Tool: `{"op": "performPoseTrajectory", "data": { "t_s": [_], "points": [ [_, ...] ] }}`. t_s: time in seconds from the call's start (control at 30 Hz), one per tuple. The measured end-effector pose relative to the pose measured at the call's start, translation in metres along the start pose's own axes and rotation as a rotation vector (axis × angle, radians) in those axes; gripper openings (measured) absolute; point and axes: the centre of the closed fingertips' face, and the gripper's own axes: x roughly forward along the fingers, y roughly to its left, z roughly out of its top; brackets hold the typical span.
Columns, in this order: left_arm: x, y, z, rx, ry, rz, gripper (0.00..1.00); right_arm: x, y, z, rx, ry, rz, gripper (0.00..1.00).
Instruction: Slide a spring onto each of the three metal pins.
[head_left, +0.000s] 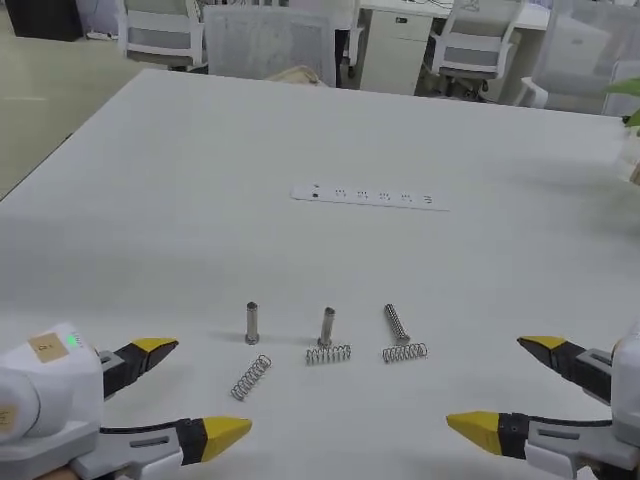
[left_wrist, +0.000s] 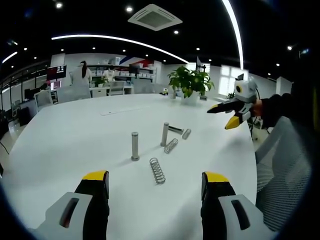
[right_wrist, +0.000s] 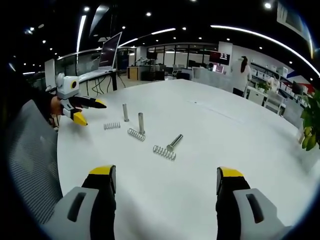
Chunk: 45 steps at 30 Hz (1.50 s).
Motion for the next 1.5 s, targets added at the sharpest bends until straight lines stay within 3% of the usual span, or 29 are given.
{"op": "performPoseTrajectory", "data": {
  "t_s": [0.83,1.5],
  "points": [
    [0.000,0.003,0.000,0.000,-0.001,0.009,0.72,0.038,-0.024,0.038,-0.059,0.016,0.006,0.65],
    [-0.002,0.008,-0.001,-0.009,-0.006,0.025,0.70,0.081,-0.029,0.049,-0.067,0.080,-0.010,0.46]
  ]
}}
